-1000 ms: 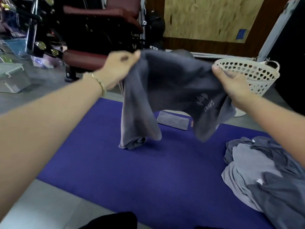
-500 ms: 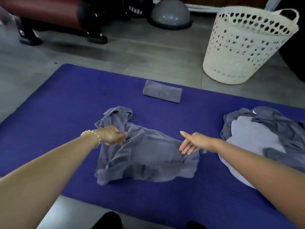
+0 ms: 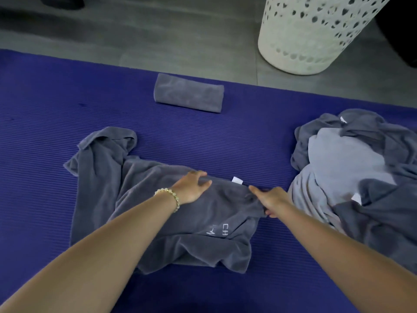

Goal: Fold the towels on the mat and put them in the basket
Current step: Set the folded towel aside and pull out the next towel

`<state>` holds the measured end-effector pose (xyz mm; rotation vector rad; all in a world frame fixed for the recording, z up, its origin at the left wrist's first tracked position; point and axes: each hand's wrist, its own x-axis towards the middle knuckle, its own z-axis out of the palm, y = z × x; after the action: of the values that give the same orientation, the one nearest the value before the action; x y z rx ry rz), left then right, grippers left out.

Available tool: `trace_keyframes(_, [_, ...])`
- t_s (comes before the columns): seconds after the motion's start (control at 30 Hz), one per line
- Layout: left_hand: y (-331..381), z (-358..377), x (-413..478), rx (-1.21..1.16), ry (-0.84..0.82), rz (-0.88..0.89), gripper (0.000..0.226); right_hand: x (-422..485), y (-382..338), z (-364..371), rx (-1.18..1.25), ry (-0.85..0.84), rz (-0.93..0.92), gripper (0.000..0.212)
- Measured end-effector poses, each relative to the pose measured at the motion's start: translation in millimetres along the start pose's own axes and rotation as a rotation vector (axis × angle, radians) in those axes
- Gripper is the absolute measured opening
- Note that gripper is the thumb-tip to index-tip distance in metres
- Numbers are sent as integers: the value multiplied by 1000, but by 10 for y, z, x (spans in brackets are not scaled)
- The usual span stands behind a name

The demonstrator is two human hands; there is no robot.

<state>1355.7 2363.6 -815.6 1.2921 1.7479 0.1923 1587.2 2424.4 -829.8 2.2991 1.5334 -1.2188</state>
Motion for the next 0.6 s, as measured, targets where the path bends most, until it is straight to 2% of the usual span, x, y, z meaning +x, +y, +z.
trace_keyframes(0.1, [-9, 203, 171, 25, -35, 22, 58, 24, 81, 73, 111, -47, 61, 41])
trace_keyframes(0.17, [24, 278, 213, 20, -51, 42, 58, 75, 124, 110, 198, -35, -28, 34])
trace_keyframes(0.33, [279, 305, 252, -102, -10, 90, 53, -84, 8, -117, 764, -185, -274, 9])
trace_keyframes(0.43, [528, 239, 308, -266, 1, 52, 48, -145, -73, -276, 785, -234, -410, 10])
trace_keyframes(0.53, [695, 75, 346, -318, -8, 38, 51, -126, -140, -387, 749, -130, -467, 10])
trace_keyframes(0.6, [861, -56, 353, -318, 5, 132, 44, -81, -184, -495, 797, -46, -472, 17])
